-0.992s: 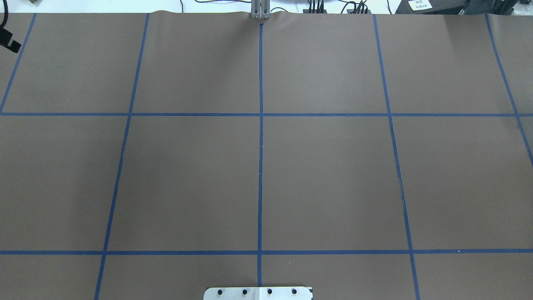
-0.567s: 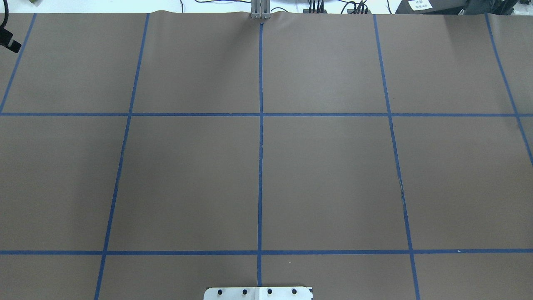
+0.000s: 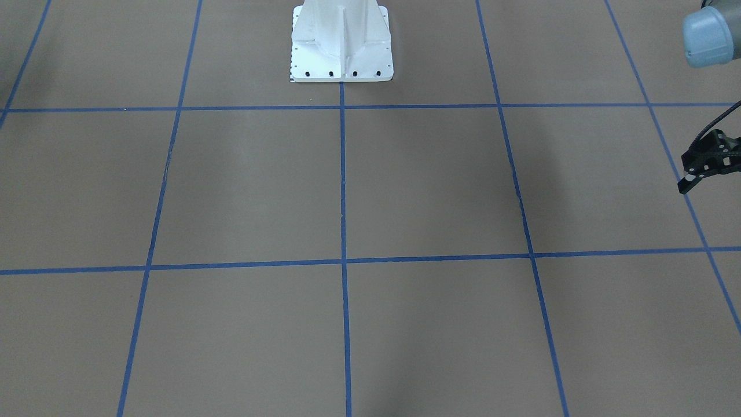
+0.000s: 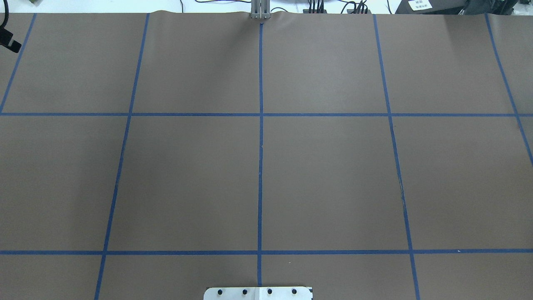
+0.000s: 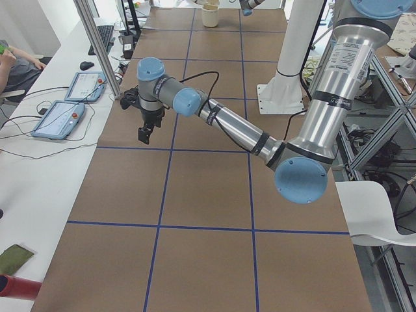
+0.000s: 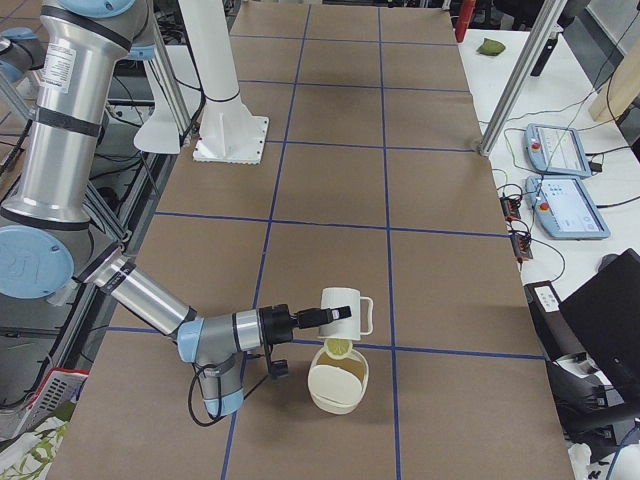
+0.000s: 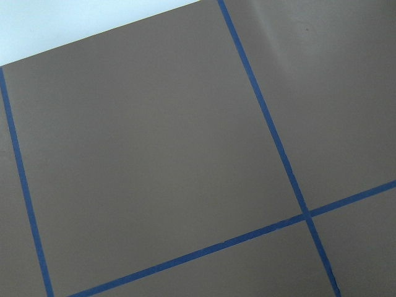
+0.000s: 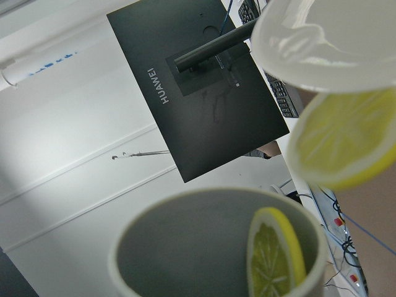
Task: Left arm hands cup to right arm to dump lemon
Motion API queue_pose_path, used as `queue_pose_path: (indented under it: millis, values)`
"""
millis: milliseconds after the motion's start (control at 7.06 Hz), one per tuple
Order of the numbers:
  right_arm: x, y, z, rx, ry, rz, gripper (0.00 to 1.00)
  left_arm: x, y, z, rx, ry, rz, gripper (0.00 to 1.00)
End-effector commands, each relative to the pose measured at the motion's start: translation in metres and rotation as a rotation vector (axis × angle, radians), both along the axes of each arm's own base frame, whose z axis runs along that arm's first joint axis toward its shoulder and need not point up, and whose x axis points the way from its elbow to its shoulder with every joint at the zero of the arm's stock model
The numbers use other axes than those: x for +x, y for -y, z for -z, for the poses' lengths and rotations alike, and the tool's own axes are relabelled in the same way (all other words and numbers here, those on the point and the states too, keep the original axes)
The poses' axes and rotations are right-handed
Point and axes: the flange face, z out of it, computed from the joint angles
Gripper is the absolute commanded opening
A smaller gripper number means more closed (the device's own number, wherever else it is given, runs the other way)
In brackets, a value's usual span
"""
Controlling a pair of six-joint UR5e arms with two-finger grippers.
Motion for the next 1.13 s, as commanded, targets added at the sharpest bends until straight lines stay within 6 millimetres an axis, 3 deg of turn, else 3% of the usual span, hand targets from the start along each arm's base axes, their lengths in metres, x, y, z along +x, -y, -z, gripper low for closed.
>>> queue_pose_path:
  millis: [0,425,992]
  values:
    - [0.0077,-0.0037,-0.0015,-0.011,0.160,-0.009,0.23,0.0001,-0.0001,0.0003,0.001,0.000,0.000,1.00]
    - [0.0126,-0.0014,0.0036,0.004,0.267,-0.008,0.23,0.0000,-0.0003,0.0010,0.003,-0.001,0.000,1.00]
    - [0.0121,-0.0014,0.0042,0.005,0.255,-0.007,0.26,0.0001,-0.0004,0.0011,0.003,-0.002,-0.001,1.00]
